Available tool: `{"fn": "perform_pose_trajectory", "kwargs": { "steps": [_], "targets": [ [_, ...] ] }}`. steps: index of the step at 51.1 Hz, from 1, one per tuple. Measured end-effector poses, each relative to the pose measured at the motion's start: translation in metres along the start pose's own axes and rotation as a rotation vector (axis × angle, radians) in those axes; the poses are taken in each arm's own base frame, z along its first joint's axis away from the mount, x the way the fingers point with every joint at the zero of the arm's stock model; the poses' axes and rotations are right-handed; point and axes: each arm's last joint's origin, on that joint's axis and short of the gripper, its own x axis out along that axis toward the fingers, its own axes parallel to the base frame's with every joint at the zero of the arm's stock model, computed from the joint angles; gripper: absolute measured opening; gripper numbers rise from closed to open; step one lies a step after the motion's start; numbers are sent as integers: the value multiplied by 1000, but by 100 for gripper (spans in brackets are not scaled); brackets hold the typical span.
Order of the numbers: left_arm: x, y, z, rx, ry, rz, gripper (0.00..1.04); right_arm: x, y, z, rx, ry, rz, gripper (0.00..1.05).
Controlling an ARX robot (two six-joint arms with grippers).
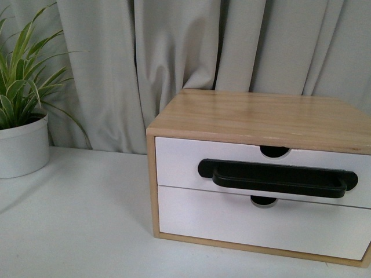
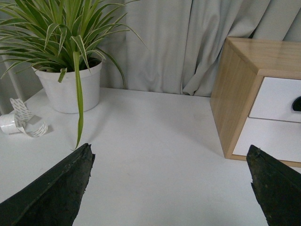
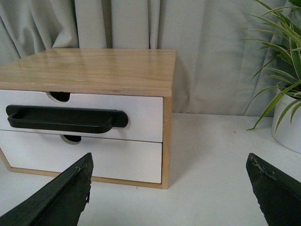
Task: Pull drawer
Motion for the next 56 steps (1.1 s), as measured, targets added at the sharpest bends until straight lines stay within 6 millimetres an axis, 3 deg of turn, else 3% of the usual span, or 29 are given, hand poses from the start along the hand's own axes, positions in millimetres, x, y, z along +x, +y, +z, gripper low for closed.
{"fn": "perform_pose_trajectory", "kwargs": {
  "steps": [56],
  "targets": [
    [0,0,0,0,0,0,98,0,0,0,0,0,0,96]
  ]
}}
